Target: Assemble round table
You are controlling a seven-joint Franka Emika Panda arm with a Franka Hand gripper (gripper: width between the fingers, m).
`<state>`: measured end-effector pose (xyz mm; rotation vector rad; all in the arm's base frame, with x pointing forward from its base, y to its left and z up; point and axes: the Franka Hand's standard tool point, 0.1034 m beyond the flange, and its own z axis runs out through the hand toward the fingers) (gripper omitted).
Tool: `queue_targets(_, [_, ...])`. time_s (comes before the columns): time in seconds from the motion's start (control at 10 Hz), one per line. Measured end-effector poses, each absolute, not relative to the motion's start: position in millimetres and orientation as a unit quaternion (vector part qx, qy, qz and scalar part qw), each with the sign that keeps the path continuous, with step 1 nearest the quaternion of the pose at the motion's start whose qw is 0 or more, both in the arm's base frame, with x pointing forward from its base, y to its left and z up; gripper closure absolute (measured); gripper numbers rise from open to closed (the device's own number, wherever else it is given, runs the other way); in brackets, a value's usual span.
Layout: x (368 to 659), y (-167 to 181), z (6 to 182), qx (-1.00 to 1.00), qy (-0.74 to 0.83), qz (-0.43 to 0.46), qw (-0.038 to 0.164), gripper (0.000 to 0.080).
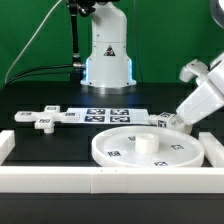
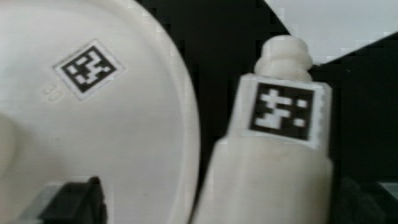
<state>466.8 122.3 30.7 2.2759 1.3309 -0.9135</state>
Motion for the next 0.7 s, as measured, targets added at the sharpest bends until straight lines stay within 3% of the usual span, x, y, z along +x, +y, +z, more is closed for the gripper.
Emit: queue_targets(0.7, [459.2, 124.5, 18.5, 0.801, 0.471, -0.327, 0.172, 0.0151])
